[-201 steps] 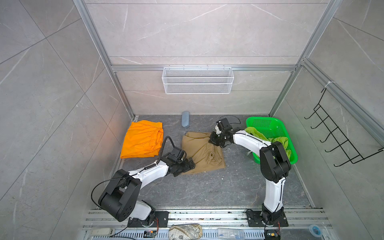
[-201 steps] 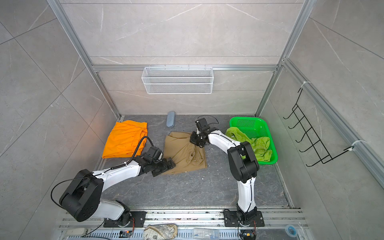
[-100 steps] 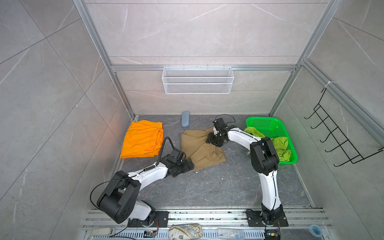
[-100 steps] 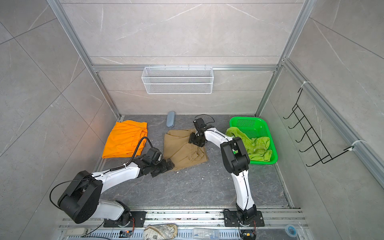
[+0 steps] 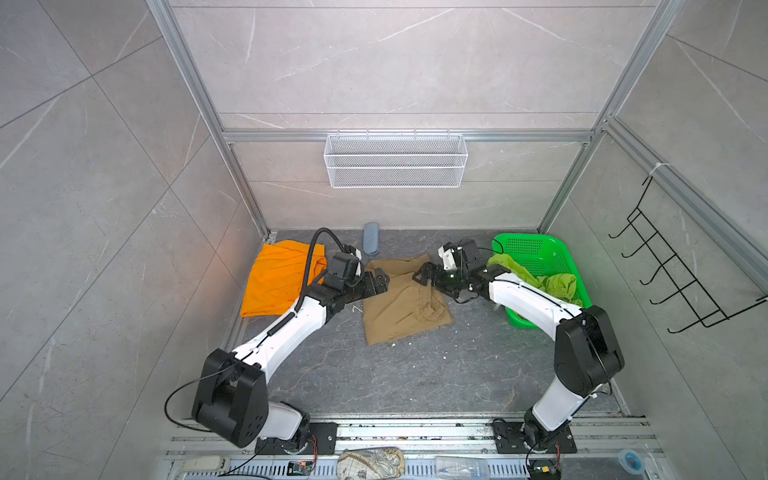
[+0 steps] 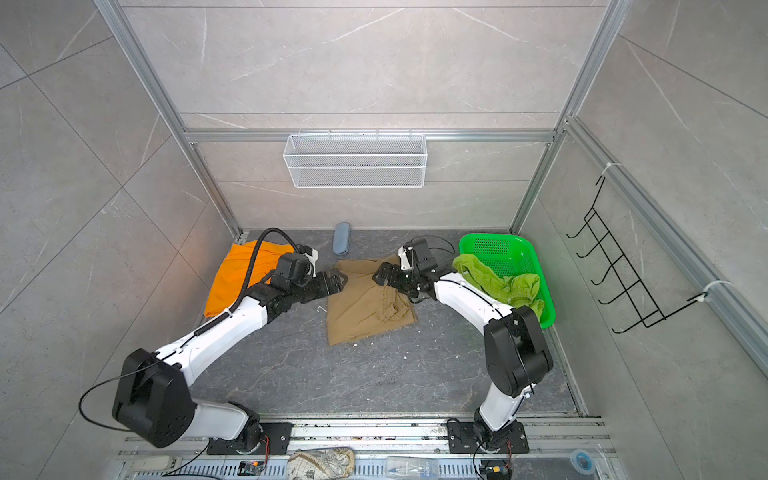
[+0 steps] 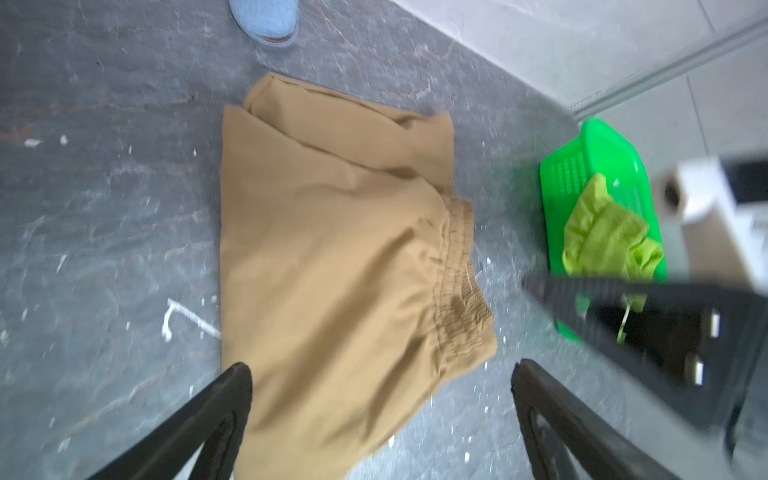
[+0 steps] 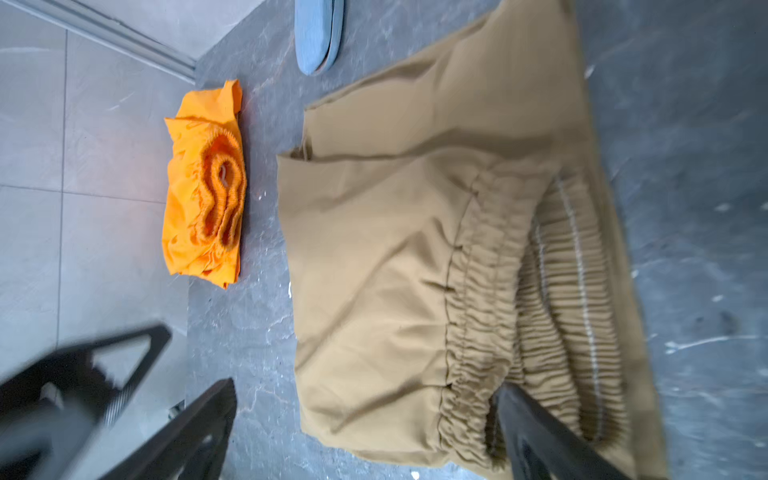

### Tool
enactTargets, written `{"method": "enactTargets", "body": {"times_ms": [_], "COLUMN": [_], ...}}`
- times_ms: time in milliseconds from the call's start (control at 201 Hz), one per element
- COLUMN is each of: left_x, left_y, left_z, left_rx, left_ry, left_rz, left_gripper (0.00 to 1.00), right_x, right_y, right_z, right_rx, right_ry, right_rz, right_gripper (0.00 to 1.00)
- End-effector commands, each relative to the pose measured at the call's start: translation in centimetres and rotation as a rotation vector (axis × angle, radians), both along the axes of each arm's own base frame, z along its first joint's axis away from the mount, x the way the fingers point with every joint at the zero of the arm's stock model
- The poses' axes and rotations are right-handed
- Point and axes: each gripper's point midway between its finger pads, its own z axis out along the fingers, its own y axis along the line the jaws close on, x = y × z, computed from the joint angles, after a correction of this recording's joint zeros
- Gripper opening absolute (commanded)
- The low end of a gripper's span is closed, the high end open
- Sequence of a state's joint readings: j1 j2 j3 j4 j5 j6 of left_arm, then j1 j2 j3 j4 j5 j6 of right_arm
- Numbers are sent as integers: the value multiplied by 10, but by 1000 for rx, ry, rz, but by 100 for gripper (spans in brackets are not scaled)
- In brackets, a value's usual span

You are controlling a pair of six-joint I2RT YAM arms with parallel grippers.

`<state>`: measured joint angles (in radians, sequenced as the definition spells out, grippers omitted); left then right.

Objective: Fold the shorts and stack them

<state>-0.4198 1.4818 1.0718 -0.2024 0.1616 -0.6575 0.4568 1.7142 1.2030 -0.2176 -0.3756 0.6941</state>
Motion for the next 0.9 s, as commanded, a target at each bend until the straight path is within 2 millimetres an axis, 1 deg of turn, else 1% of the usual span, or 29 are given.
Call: {"method": "enactTargets", "body": {"times_ms": [0, 60, 139, 189, 259, 314, 369, 493, 533, 633, 707, 752, 812, 892], "left_x": [24, 34, 47, 54, 63, 67, 69, 69, 69, 69, 69, 69, 71, 75], "left_y": [-18, -28, -40, -45, -48, -50, -48, -29, -23, -11, -12, -12, -14, -15], "left_z": [-8, -15, -24, -30, -41, -53, -67, -95, -102, -115, -116, -116, -107, -83], "left_rx": [-162, -202, -261, -288, -311, -311, -295, -265, -257, -248, -245, -235, -227, -207], "left_ry": [62, 92, 123, 133, 156, 178, 204, 250, 261, 280, 273, 271, 248, 197], "left_rz": [-28, -35, -31, -22, -2, 2, 16, 65, 78, 101, 88, 79, 56, 17], "left_gripper": [100, 100, 100, 100, 100, 100, 100, 100, 100, 100, 100, 100, 100, 100], "right_x": [-8, -12, -18, -20, -20, -21, -24, -31, -35, -42, -49, -51, -53, -52], "right_y": [25, 38, 54, 59, 61, 58, 55, 38, 31, 14, 10, 9, 8, 5], "right_z": [-2, -1, -7, -12, -27, -42, -54, -82, -91, -105, -107, -103, -94, -74], "right_rx": [155, 194, 194, 182, 171, 150, 127, 85, 80, 80, 83, 81, 76, 56], "right_ry": [4, 1, 11, 18, 39, 65, 82, 122, 139, 174, 186, 180, 165, 123], "right_rz": [15, 40, 71, 79, 81, 76, 74, 59, 51, 32, 38, 44, 54, 67], "right_gripper": [99, 99, 99, 99, 99, 99, 99, 99, 99, 99, 99, 99, 99, 99]}}
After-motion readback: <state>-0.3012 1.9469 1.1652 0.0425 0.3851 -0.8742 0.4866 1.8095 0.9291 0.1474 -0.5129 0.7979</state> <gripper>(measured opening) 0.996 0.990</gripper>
